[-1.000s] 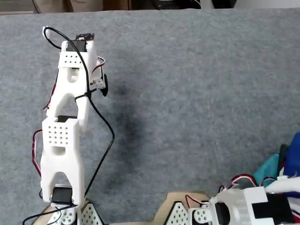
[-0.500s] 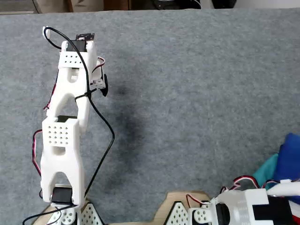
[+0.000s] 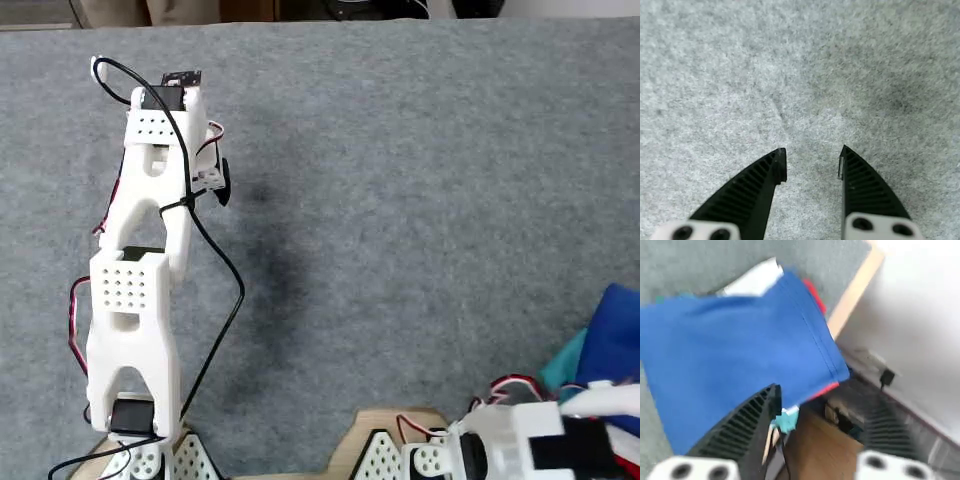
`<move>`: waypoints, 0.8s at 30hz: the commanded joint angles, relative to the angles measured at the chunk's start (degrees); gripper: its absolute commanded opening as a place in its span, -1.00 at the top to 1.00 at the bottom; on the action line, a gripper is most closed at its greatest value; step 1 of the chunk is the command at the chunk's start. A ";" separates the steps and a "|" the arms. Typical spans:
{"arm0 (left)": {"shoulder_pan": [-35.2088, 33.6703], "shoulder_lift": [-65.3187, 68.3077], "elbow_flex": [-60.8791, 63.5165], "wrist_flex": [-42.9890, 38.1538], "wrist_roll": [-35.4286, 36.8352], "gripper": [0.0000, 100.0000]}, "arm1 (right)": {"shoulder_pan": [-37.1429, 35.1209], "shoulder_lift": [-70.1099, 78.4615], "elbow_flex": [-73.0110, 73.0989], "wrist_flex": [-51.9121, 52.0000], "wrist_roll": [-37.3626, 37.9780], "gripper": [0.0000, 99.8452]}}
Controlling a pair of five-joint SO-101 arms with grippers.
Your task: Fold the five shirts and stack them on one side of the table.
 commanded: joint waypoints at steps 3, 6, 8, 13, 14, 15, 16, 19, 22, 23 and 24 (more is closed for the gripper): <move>-0.18 -4.35 -2.81 2.46 -0.44 0.63 | -10.07 -7.96 3.21 0.79 -4.22 0.94; -0.62 -8.84 1.76 2.37 -0.53 0.77 | -17.01 -12.26 8.66 0.79 -4.04 0.99; -0.44 -13.41 6.24 2.37 -0.53 0.95 | -21.93 -16.22 13.49 0.79 -3.87 0.99; -0.26 -27.65 19.25 2.29 -0.88 0.96 | -36.62 -29.32 28.26 0.62 -3.78 0.99; -0.26 -30.81 21.27 2.29 -1.49 0.96 | -39.96 -32.31 31.34 0.62 -3.78 0.99; -0.35 -34.33 23.38 2.29 -2.02 0.96 | -43.65 -35.38 34.42 0.53 -3.78 0.99; -0.35 -37.93 25.41 2.29 -2.11 0.96 | -47.69 -38.37 37.49 0.53 -3.78 0.99; -0.35 -49.19 31.74 2.20 -2.11 0.96 | -58.42 -47.25 47.43 -2.73 -3.78 0.99; -0.35 -59.82 39.12 2.11 -2.11 0.96 | -64.92 -55.08 58.68 -10.02 -3.78 0.99; -0.53 -63.08 41.85 2.11 -2.20 0.96 | -66.51 -57.45 62.64 -12.31 -3.78 0.99; -0.62 -66.07 44.66 1.85 -2.55 0.96 | -67.74 -59.74 66.59 -14.42 -3.96 0.99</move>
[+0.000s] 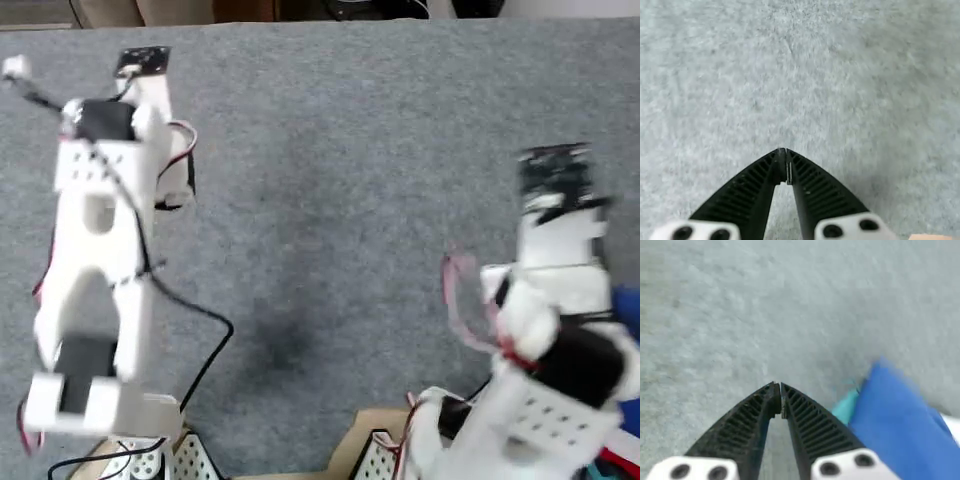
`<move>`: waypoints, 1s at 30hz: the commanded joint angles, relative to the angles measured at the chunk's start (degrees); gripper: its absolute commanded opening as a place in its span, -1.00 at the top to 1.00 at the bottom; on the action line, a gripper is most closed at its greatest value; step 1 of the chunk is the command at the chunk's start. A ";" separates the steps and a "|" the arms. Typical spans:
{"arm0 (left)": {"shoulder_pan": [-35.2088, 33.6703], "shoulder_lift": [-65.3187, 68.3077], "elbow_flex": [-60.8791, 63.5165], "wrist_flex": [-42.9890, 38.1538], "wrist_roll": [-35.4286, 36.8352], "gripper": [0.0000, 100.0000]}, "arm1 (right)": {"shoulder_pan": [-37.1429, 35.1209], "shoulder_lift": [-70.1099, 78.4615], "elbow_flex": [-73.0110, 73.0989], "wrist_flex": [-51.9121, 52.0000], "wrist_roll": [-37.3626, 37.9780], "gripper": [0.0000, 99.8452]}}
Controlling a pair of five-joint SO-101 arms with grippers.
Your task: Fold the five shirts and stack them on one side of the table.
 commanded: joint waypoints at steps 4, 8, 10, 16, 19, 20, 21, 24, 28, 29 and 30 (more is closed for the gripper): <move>-0.88 -22.90 17.93 -2.73 -7.82 0.96 | -10.15 -14.11 25.36 -13.10 -0.70 0.99; -0.88 -35.82 30.77 -7.74 -14.68 0.96 | -14.29 -21.85 39.43 -17.85 -0.79 0.99; -0.88 -42.15 38.59 -11.87 -16.09 0.96 | -15.43 -26.15 44.09 -18.55 -0.79 0.99; -0.88 -59.91 66.64 -25.67 -16.53 0.96 | -19.91 -40.48 53.93 -18.55 -3.69 0.99; -0.53 -68.00 80.00 -32.97 -16.62 0.96 | -21.76 -49.01 60.53 -18.11 -6.77 0.99; -0.53 -70.73 83.87 -35.69 -16.44 0.96 | -21.85 -51.12 62.29 -17.85 -6.95 0.99; -0.97 -73.36 87.74 -38.42 -16.35 0.96 | -21.93 -51.82 63.69 -18.11 -6.86 0.99; -2.81 -81.10 96.70 -41.32 -16.26 0.96 | -22.90 -49.80 66.51 -18.46 -7.21 0.99; -5.89 -90.33 106.99 -40.88 -16.53 0.96 | -22.64 -50.51 69.76 -18.11 -7.21 0.99; -6.51 -92.00 108.22 -40.35 -16.53 0.96 | -22.64 -50.51 70.29 -18.02 -7.21 0.99; -7.03 -94.02 107.60 -38.95 -16.53 0.96 | -22.64 -50.77 70.29 -17.76 -7.21 0.99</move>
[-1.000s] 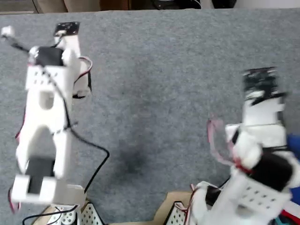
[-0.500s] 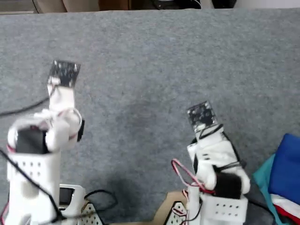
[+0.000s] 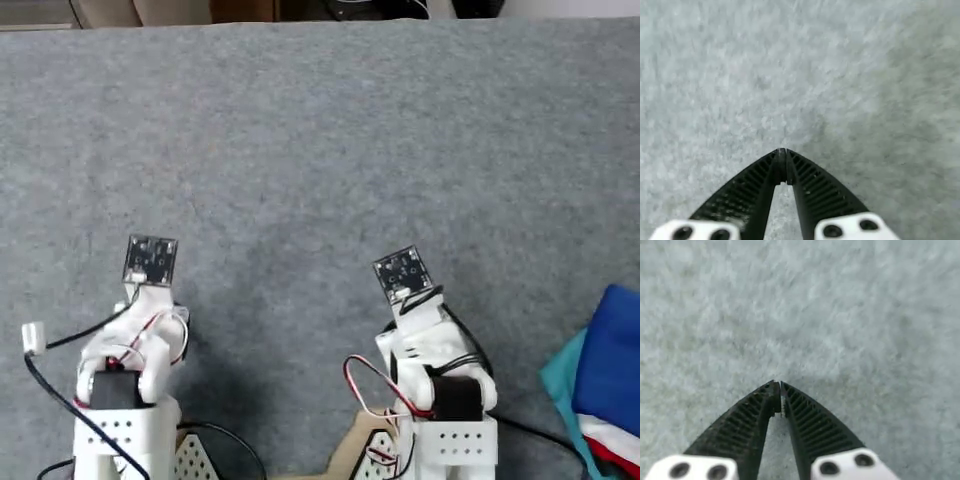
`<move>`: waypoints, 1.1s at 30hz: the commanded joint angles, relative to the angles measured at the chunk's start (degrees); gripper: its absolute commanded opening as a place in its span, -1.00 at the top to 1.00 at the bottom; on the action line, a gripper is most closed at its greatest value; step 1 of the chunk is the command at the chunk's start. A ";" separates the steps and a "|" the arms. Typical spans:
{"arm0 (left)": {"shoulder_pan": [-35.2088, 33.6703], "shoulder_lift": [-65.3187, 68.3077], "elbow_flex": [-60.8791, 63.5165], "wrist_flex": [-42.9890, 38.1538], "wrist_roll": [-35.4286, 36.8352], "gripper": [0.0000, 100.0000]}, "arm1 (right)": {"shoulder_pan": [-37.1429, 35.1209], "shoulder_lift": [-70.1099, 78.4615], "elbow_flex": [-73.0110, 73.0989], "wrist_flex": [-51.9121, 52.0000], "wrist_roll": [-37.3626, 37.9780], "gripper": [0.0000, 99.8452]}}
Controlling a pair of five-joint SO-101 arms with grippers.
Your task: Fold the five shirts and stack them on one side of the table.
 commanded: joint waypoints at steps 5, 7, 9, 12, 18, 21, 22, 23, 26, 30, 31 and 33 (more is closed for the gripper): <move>-2.02 -7.69 1.85 5.89 -0.18 0.96 | -0.66 -6.46 0.48 -0.18 -0.53 0.99; -2.20 -7.52 1.85 7.91 -0.18 0.96 | -0.48 -6.46 0.48 -0.18 -0.53 0.99; -2.20 -7.52 1.85 9.85 -0.18 0.96 | -0.48 -6.46 0.48 -0.18 -0.53 0.99; -2.20 -7.52 1.85 11.96 -0.18 0.96 | -0.48 -6.46 0.48 -0.18 -0.53 0.99; -2.11 -7.52 1.85 12.57 -0.09 0.96 | -0.48 -6.46 0.48 -0.18 -0.53 0.99; -2.02 -7.43 1.85 12.57 0.09 0.96 | -0.48 -6.46 0.48 -0.18 -0.53 0.99; -2.02 -7.43 1.85 12.57 0.09 0.96 | -0.48 -6.46 0.48 -0.18 -0.53 0.99; -2.02 -7.43 1.85 12.57 0.09 0.96 | -0.48 -6.46 0.48 -0.18 -0.53 0.99; -1.85 -7.43 1.85 12.57 0.09 0.96 | -0.48 -6.46 0.48 -0.18 -0.53 0.99; -1.85 -7.43 1.85 12.57 0.09 0.96 | -0.48 -6.46 0.48 -0.18 -0.53 0.99; -1.85 -7.43 1.85 12.57 0.09 0.96 | -0.48 -6.46 0.48 -0.18 -0.53 0.99; -1.85 -7.43 1.85 12.57 0.09 0.96 | -0.48 -6.46 0.48 -0.18 -0.53 0.99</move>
